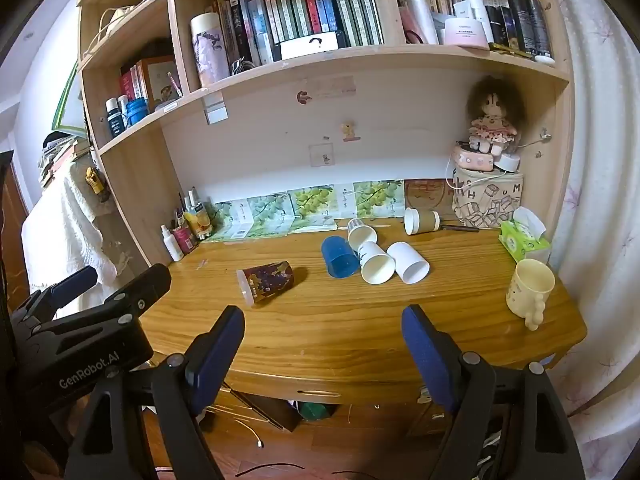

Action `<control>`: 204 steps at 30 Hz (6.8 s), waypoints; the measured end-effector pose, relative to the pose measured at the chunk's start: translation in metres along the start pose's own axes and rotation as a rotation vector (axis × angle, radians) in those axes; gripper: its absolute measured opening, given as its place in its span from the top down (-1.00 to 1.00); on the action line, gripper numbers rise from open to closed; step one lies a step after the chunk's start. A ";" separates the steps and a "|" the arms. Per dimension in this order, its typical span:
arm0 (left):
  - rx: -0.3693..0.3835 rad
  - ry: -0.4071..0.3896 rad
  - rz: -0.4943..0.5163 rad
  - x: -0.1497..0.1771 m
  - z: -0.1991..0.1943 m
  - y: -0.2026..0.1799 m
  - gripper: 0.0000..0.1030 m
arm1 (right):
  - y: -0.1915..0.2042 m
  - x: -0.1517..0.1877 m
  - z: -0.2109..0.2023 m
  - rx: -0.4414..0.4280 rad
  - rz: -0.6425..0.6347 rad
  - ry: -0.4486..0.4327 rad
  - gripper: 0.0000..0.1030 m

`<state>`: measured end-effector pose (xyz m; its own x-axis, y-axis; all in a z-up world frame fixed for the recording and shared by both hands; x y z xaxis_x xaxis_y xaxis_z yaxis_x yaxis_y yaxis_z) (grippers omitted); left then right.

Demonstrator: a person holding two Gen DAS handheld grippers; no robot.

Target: Flip cup upright

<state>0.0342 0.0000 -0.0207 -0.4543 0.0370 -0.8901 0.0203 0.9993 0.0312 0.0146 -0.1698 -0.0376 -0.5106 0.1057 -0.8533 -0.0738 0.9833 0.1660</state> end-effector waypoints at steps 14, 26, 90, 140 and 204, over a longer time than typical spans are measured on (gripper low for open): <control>0.001 0.008 0.003 0.000 0.002 0.005 -0.99 | 0.000 0.000 0.000 0.003 0.000 0.006 -0.59; 0.040 0.020 0.004 0.003 0.016 0.028 -0.99 | 0.019 0.003 0.008 0.042 0.001 0.014 -0.59; 0.006 0.399 -0.088 -0.017 0.182 0.050 -0.99 | -0.008 -0.013 0.154 -0.033 0.148 0.340 -0.59; 0.317 0.082 1.256 -0.061 0.415 -0.124 -0.99 | -0.115 -0.042 0.344 -0.178 -0.032 0.334 -0.59; 0.936 0.298 1.582 0.031 0.515 -0.219 -0.98 | -0.107 0.014 0.342 0.157 0.313 0.276 -0.59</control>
<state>0.4747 -0.2196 -0.2893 0.3543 0.9166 -0.1852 0.9022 -0.2829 0.3256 0.3081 -0.2226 -0.2360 -0.6984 0.3799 -0.6065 0.2412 0.9229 0.3002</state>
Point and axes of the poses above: each gripper's, at about its wrist camera, not at the fingertips, and z roughly the way its jaws point, y to its left, x to its underside, the point moved 4 cm from there along z, roughly the way its jaws point, and after that the axes turned 4 degrees about -y, right-handed, at the moved point
